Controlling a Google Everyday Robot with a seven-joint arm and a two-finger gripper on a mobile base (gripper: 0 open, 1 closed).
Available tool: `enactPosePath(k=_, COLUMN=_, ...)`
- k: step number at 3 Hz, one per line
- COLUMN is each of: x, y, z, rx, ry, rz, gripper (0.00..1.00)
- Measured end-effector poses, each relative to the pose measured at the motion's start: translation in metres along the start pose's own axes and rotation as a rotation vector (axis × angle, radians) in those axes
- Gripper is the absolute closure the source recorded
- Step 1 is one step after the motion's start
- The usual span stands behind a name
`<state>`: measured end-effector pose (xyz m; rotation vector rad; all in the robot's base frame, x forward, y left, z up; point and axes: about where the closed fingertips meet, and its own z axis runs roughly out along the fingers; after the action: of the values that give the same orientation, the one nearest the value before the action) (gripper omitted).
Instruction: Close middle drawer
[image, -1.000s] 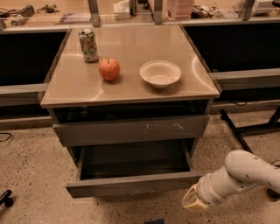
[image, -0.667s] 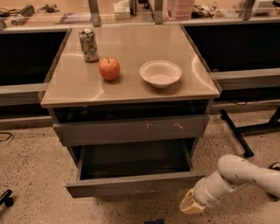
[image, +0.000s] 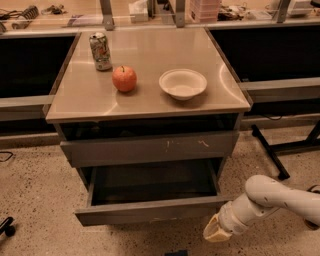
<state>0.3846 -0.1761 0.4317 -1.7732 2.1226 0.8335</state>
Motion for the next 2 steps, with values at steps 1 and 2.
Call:
enactPosePath(k=1, x=-0.009, y=-0.029, z=0.018, rx=0.017, ry=-0.013, rz=-0.111, gripper=1.0)
enactPosePath(k=2, x=-0.023, y=-0.06, z=0.033, rx=0.041, ry=-0.049, rz=-0.228, gripper=1.0)
